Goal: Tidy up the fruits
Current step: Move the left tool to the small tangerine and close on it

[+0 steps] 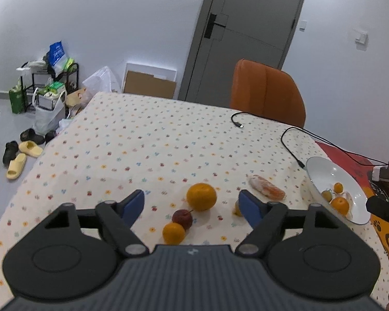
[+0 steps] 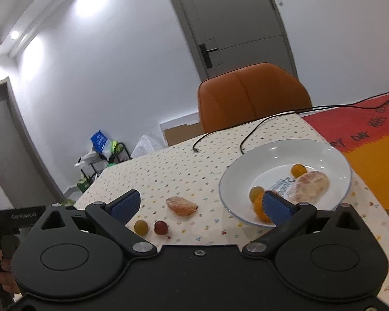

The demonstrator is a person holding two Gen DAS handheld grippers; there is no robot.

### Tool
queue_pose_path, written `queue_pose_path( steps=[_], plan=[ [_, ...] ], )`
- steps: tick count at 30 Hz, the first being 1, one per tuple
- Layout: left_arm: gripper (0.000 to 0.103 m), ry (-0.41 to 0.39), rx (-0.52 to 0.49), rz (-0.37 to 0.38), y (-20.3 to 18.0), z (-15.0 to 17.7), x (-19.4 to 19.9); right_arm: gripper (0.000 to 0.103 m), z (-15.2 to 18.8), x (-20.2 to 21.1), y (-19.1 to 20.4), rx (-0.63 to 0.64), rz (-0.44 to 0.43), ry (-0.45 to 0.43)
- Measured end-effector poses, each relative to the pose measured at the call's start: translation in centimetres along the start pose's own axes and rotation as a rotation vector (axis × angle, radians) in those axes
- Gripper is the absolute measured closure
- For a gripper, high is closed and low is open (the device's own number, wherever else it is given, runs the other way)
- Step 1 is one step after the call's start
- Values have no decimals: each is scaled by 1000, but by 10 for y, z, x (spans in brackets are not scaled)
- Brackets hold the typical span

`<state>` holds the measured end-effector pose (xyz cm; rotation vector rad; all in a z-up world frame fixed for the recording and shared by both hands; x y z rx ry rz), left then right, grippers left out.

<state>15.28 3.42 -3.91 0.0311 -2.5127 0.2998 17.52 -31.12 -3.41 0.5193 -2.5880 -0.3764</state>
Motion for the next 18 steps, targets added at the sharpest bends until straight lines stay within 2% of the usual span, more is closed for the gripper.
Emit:
queue_pose_path(
  steps=[5, 10, 13, 18],
  plan=[
    [33, 6, 19, 4, 9, 11, -9, 3, 7, -8, 12, 44, 16, 10],
    [41, 41, 29, 18, 15, 23, -21, 8, 12, -19, 17, 62, 7, 23],
    [44, 49, 42, 21, 18, 28, -27, 15, 17, -25, 22, 68, -1, 38],
    [58, 73, 48, 24, 19, 35, -37, 25, 23, -37, 25, 54, -36, 79]
  ],
)
Point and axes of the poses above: each gripper's, at about its wrist camera, not at the fingertips, and x roughly against the way its jaws point, y to its left, z to its underside, the point moved 2 cm from there along -x, roughly the way its jaws point, and after that the axes turned 2 degrees about -x, right-handed, at the moved point
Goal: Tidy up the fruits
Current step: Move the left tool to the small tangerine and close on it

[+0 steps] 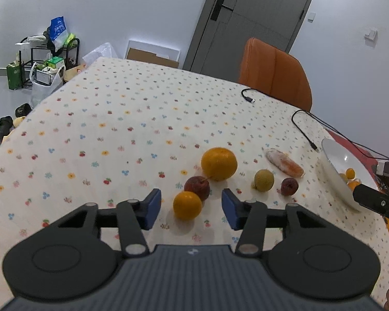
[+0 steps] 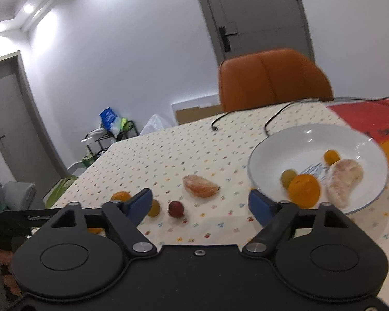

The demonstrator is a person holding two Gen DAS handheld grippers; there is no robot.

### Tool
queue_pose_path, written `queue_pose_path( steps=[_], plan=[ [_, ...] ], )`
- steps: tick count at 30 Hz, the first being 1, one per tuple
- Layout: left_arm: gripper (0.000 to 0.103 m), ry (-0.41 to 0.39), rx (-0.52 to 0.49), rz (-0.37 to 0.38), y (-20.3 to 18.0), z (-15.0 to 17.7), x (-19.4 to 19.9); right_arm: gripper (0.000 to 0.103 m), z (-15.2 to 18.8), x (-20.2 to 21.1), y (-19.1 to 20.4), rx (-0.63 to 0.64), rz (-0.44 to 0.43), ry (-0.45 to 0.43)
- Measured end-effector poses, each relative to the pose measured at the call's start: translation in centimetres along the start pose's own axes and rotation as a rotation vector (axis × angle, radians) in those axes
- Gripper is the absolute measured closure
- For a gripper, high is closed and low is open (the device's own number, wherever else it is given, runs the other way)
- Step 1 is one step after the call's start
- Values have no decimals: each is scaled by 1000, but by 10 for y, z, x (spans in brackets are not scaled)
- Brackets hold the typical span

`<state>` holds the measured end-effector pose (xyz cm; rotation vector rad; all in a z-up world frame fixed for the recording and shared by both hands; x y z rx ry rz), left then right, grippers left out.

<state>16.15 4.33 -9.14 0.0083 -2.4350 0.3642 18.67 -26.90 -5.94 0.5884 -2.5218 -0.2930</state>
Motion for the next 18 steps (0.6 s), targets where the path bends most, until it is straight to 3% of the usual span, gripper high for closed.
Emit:
queue_pose_path(
  steps=[2, 4, 6, 10, 12, 18],
  plan=[
    [62, -1, 3, 1, 0, 2, -2, 28, 3, -4, 2, -2, -7, 12],
    [80, 3, 9, 11, 2, 1, -3, 28, 5, -8, 4, -2, -16, 26],
    [81, 10, 37, 39, 6, 0, -3, 28, 8, -13, 7, 5, -22, 40],
    [81, -13, 30, 44, 7, -2, 2, 31, 12, -26, 12, 22, -26, 68],
    [81, -17, 33, 47, 9, -6, 3, 38, 13, -35, 15, 33, -16, 93],
    [81, -51, 30, 35, 12, -15, 8, 40, 12, -52, 19, 39, -10, 111]
  ],
)
Point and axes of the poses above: each gripper's, at about its wrist camera, not at the fingertips, and x roughly against the way its jaws point, y to its left, z to its underside, the point moved 2 cm from there along -x, roughly the way its jaws point, and after that the axes turned 2 degrees about -x, right-handed, at the moved point
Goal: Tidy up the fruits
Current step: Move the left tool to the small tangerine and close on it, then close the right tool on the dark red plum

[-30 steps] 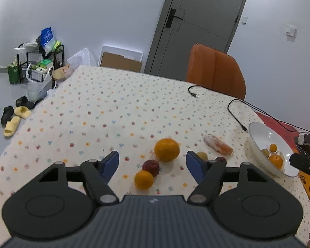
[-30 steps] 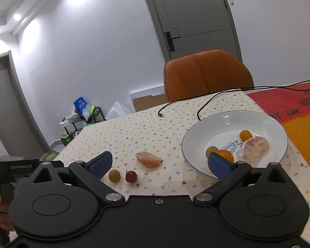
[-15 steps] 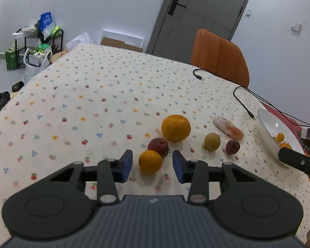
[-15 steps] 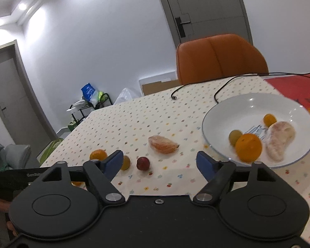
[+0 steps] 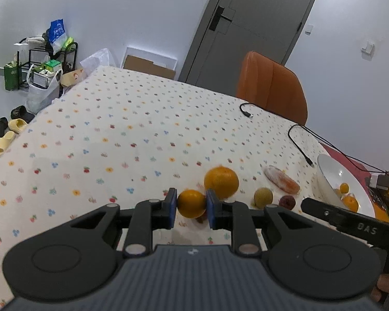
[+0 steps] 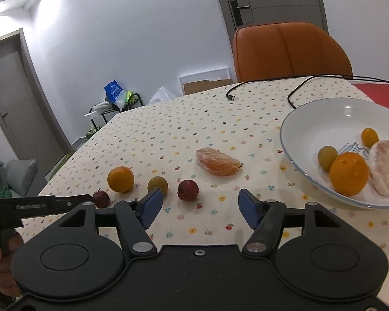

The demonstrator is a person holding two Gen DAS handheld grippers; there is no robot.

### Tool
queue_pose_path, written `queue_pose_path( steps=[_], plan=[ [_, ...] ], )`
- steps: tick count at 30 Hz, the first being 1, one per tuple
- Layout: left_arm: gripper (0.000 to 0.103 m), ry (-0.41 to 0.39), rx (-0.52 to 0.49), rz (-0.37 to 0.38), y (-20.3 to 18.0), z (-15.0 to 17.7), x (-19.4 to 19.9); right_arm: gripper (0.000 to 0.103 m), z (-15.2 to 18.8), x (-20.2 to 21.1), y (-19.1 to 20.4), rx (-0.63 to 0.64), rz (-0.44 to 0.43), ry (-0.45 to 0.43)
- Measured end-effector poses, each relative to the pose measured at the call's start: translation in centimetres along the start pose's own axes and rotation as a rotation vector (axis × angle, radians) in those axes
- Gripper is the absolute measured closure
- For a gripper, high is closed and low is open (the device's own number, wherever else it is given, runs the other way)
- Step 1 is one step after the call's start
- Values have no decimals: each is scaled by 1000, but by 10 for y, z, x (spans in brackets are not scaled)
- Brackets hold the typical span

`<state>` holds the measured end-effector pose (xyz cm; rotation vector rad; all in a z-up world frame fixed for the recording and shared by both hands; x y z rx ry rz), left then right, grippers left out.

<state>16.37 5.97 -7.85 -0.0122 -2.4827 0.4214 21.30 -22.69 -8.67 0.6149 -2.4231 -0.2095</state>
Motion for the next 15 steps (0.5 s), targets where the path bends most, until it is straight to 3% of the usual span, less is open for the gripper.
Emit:
queue_pose_path(
  steps=[11, 13, 15],
  plan=[
    [81, -15, 18, -29, 7, -10, -4, 47, -5, -30, 7, 20, 4, 38],
    [81, -17, 13, -29, 4, -11, -4, 58, -4, -36, 8, 27, 10, 57],
    [81, -19, 5, -26, 1, -11, -3, 84, -2, -40, 6, 11, -20, 75]
  ],
)
Point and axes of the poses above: each gripper's, at about its wrist camera, not at the fingertips, and x roughly against the way its jaws point, y to its left, z to its underside, the point moved 2 cm from there along -x, roughly the way its jaws point, and after that the axes turned 2 degrees about -x, right-handed, at the moved point
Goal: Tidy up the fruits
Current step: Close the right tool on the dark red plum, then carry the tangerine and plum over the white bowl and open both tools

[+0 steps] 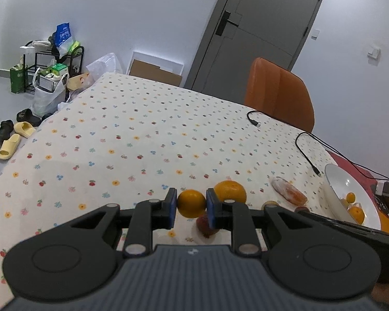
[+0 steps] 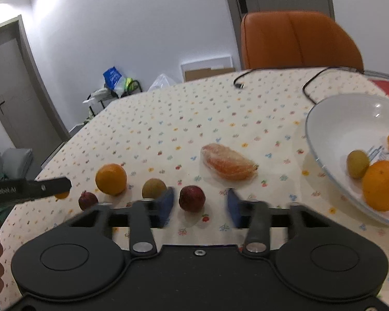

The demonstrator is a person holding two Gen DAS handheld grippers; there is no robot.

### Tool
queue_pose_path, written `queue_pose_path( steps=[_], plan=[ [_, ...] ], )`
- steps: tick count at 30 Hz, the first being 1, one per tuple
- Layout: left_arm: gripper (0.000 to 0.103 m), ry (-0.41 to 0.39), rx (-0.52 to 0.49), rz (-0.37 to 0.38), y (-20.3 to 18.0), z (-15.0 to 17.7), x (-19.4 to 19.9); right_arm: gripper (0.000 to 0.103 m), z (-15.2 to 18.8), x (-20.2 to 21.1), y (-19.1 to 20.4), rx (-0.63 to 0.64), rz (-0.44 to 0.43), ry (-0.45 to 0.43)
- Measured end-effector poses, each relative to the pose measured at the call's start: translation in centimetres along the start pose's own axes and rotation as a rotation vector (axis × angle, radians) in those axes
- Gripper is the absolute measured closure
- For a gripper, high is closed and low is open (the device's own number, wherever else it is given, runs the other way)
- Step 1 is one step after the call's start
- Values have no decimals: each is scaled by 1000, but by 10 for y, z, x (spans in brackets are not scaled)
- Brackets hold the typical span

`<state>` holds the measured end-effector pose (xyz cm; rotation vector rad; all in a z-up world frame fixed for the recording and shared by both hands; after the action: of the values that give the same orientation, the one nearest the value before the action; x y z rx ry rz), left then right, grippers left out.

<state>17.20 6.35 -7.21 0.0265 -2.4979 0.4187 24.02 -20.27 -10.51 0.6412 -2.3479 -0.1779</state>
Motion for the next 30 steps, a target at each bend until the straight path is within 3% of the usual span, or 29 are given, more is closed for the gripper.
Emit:
queue_pose_path(
  steps=[13, 30],
  plan=[
    [81, -12, -86, 62, -56, -9, -3, 84, -2, 63, -16, -17, -41, -120],
    [81, 14, -177, 153, -142, 1, -22, 84, -2, 119, -72, -82, 26, -226]
  ],
)
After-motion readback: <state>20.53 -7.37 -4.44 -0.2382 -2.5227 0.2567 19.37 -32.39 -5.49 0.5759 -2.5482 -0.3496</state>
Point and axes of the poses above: each gripper's, at about its wrist camera, not at the fingertips, and x roughly against the way its jaws point, y to its left, z to its underside, the point moved 2 cm from there along -x, roughly the way its jaws point, and after that the axes turned 2 degrees about -x, right-handed, at the moved point
